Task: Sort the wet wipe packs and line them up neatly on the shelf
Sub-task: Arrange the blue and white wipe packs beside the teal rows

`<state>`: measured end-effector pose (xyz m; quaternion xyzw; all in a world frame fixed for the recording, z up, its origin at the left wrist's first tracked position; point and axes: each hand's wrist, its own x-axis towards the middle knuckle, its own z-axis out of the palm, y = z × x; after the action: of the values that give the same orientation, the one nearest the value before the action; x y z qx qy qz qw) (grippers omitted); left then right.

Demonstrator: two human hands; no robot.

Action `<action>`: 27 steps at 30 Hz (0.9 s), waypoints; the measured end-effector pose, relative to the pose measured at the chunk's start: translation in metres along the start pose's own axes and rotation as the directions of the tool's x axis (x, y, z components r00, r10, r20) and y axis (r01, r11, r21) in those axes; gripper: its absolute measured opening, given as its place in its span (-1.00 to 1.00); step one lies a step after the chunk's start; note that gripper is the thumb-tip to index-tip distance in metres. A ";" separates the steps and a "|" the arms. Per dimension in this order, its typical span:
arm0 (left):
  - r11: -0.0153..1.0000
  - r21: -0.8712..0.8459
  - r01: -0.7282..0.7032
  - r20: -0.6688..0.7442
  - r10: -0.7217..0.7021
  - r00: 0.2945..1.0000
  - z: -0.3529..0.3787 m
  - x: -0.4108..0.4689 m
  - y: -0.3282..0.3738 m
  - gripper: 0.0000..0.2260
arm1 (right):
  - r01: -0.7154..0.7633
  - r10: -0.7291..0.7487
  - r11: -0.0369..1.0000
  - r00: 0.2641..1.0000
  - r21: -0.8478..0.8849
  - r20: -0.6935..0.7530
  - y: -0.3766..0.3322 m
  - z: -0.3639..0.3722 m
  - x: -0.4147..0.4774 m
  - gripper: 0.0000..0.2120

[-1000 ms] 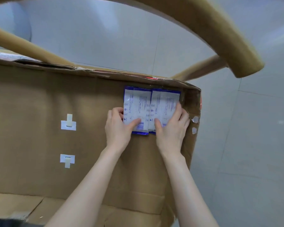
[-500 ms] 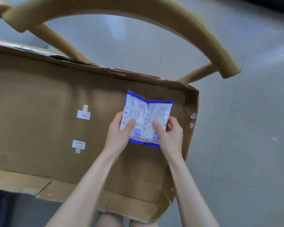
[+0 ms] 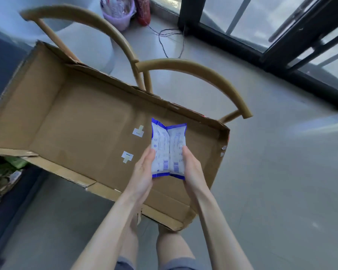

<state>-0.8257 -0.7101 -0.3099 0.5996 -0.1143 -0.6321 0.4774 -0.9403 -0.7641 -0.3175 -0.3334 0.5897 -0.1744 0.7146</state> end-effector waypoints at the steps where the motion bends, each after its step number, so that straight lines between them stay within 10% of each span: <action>1: 1.000 -0.008 -0.013 0.006 0.013 1.000 -0.006 -0.010 0.007 -0.69 | 0.021 -0.020 1.000 0.999 -0.016 0.029 -0.006 0.008 -0.009 -0.69; 17: 0.977 -0.130 -0.171 -0.139 0.152 0.978 -0.226 -0.194 0.079 -0.25 | 0.267 -0.185 0.951 0.893 -0.153 0.411 -0.008 0.238 -0.139 -0.52; 23: 0.933 0.108 -0.344 -0.395 0.358 0.846 -0.329 -0.268 0.111 -0.13 | 0.493 -0.323 0.846 0.779 -0.205 0.538 -0.018 0.354 -0.187 -0.46; 27: 0.883 0.130 -0.450 -0.471 0.454 0.756 -0.379 -0.309 0.137 -0.44 | 0.597 -0.390 0.785 0.682 -0.163 0.618 -0.031 0.423 -0.211 -0.39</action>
<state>-0.4872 -0.3898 -0.1076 0.6958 -0.1340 -0.3253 0.6262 -0.5820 -0.5361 -0.1084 -0.6400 0.2637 -0.1512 0.7057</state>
